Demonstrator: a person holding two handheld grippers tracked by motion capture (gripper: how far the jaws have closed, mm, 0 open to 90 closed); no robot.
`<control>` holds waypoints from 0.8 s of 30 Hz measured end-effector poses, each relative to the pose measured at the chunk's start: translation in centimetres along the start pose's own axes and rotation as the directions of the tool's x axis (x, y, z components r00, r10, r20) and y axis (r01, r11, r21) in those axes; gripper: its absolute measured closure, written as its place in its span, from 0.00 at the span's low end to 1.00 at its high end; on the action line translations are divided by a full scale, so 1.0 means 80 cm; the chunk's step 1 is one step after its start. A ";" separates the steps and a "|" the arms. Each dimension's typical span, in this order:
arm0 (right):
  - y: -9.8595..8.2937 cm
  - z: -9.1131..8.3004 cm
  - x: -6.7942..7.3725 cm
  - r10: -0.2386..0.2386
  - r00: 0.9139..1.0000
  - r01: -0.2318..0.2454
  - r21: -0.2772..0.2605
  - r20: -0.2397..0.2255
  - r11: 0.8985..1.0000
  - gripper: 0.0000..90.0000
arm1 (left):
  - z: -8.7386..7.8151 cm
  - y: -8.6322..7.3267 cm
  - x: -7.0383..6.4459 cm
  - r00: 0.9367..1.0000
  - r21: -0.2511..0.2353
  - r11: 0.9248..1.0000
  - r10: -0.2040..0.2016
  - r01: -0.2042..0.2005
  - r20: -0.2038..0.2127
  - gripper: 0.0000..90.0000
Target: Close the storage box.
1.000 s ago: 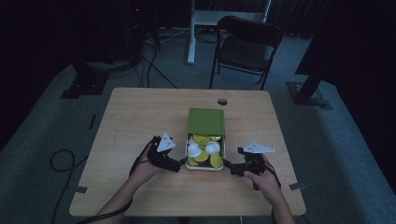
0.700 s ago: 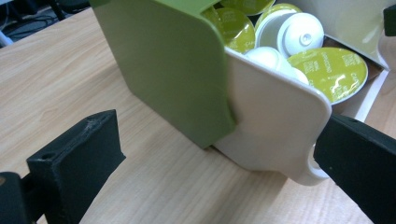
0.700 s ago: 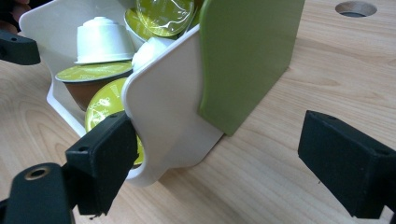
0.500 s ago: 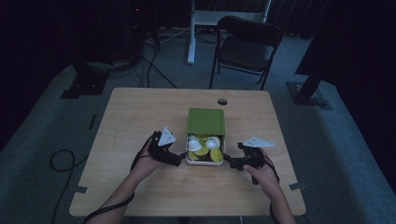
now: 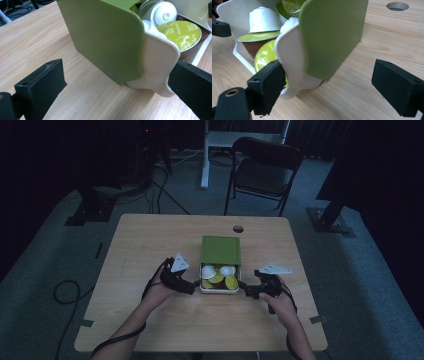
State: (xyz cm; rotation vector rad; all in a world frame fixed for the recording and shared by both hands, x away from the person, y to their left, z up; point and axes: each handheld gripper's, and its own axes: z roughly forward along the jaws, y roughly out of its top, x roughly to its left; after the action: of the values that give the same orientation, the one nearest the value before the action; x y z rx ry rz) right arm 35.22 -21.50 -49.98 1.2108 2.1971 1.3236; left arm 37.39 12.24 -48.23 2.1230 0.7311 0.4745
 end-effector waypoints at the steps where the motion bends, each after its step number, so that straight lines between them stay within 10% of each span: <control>1: 0.001 0.001 0.000 -0.001 1.000 0.001 0.001 0.003 1.000 0.13 | 0.001 0.000 0.001 1.000 0.001 1.000 -0.002 0.002 0.000 0.01; 24: 0.016 0.014 -0.011 0.003 1.000 -0.003 0.019 0.031 1.000 0.12 | 0.009 0.009 0.012 1.000 0.010 1.000 -0.009 0.009 -0.028 0.01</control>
State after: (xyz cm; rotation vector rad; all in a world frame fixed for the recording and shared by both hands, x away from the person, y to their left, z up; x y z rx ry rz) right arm 37.10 -21.29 -49.67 1.2338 2.1917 1.2791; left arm 38.74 12.06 -48.03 2.1249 0.7603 0.4975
